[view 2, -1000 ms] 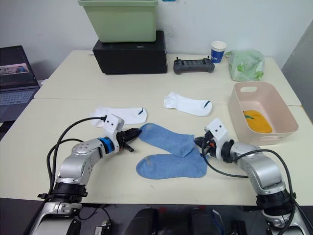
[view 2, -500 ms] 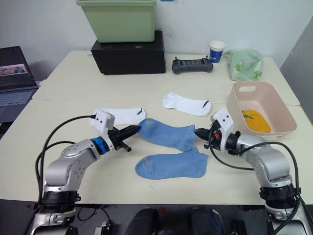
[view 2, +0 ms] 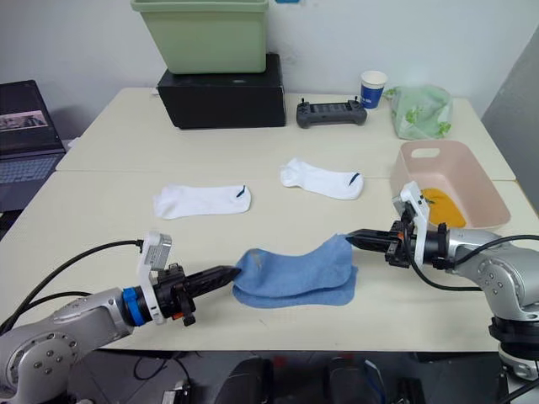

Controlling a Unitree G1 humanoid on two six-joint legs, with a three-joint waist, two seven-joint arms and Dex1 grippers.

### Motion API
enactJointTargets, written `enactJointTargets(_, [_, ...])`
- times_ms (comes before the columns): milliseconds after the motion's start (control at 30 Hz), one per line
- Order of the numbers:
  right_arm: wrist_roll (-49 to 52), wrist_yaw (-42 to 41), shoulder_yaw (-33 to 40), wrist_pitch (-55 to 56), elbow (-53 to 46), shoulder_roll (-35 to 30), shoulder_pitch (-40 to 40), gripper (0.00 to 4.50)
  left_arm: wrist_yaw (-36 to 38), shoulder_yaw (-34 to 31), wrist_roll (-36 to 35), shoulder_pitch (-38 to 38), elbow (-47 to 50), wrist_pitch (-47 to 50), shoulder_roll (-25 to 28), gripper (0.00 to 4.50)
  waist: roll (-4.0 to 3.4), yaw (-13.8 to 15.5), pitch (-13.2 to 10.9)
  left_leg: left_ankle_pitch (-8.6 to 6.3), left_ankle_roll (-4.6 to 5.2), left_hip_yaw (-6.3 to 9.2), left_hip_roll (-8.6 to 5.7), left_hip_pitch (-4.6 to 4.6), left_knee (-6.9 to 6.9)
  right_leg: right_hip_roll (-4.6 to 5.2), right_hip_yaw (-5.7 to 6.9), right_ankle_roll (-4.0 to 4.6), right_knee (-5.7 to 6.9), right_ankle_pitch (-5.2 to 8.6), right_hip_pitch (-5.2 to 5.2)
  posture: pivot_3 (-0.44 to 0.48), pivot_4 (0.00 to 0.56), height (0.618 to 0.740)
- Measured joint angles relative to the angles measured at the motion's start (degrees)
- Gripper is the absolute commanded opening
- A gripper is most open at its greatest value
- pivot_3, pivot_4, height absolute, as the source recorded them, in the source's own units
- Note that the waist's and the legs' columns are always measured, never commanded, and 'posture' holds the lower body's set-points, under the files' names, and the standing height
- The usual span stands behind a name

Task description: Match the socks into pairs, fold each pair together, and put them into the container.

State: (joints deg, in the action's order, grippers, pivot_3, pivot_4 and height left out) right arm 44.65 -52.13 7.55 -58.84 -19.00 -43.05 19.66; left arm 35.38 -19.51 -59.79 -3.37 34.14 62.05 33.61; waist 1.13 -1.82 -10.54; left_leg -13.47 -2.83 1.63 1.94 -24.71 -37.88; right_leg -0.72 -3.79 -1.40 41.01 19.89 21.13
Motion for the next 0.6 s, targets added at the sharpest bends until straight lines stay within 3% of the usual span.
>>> enactJointTargets(167, [-0.1, -0.3, -0.9, 0.2, 0.0, -0.1, -1.7, 0.00, -0.3, 1.6, 0.7, -4.4, 1.5, -1.9, 0.9, 0.01, 0.00, 0.0, 0.0, 0.00, 0.00, -0.03, -0.01, 0.00, 0.01, 0.00, -0.04, 0.00, -0.02, 0.00, 0.02, 0.000, 0.150, 0.740])
enactJointTargets(600, [-0.8, 0.6, -2.2, 2.1, 0.0, 0.3, -4.1, 0.00, -0.6, 3.0, 2.5, -3.1, -0.2, -5.5, 3.3, 0.01, 0.00, 0.0, 0.0, 0.00, 0.00, -0.06, -0.02, 0.00, 0.03, -0.01, -0.06, 0.00, -0.04, 0.00, 0.04, 0.000, 0.150, 0.740])
